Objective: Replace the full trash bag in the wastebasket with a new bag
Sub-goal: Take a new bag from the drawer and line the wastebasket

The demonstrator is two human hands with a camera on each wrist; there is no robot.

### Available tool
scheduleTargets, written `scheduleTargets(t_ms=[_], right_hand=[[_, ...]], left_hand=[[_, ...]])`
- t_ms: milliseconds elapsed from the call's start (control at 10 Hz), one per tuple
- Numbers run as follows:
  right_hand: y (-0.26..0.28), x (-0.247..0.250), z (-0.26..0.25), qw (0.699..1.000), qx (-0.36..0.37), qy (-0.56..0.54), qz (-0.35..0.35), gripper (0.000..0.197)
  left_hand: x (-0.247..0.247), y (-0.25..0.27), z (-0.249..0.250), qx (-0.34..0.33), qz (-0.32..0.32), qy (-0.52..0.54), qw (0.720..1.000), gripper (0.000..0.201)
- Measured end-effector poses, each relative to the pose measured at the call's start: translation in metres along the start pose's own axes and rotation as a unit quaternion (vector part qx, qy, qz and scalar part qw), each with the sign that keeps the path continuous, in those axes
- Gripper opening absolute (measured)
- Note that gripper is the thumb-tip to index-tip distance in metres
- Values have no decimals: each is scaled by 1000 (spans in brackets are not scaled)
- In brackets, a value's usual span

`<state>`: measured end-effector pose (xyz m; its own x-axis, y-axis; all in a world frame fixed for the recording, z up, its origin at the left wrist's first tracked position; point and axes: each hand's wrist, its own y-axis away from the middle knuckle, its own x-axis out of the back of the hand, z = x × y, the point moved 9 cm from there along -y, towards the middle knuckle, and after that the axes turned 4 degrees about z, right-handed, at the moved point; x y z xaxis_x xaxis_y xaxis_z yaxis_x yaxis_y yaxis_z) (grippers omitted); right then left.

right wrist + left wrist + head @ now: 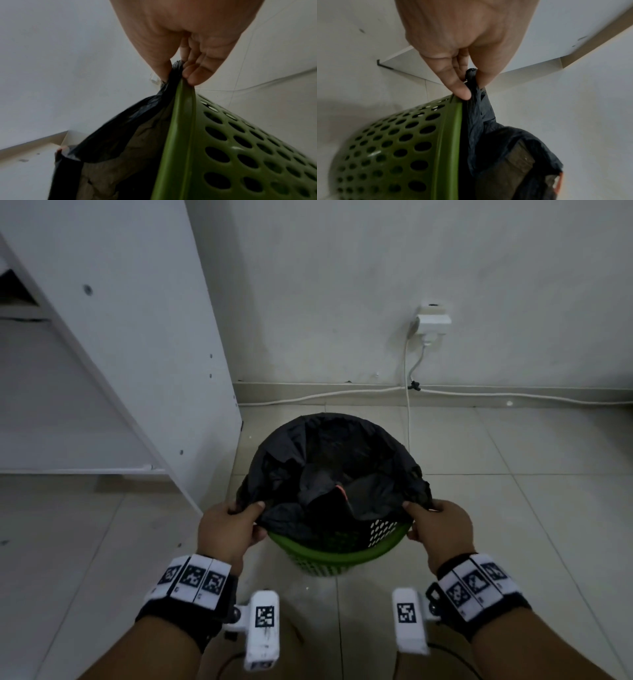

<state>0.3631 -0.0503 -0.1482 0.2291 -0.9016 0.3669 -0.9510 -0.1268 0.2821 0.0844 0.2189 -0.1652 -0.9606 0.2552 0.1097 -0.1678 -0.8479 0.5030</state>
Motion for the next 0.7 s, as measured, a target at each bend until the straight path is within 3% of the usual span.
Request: scheduleTargets(t_ms=[100,200,300,400,500,600,700], right_hand=[[9,-6,-3,997,-17,-61,35,8],[9,-17,2,983,-99,-155,18,14],[12,-32,3,957,-171,-234,-27,29],[23,-49,-3,908,-237,-335,-82,41],[39,-66,-11,856,-272,-415,-141,39],[47,-73,-9,823,-291,-470,-130,40],[50,-73,-1,785,-305,-522,-138,45]], left_hand=[[-7,6,4,24,27,75,997,17],[-17,7,7,42,17,148,988,8],[-31,7,5,82,-24,214,973,32],[-39,14,-2,155,-21,286,945,37],[-43,14,-8,180,-13,337,924,31],[-48,25,-5,196,-37,369,908,25],[-6,12,-16,179,117,312,926,27]])
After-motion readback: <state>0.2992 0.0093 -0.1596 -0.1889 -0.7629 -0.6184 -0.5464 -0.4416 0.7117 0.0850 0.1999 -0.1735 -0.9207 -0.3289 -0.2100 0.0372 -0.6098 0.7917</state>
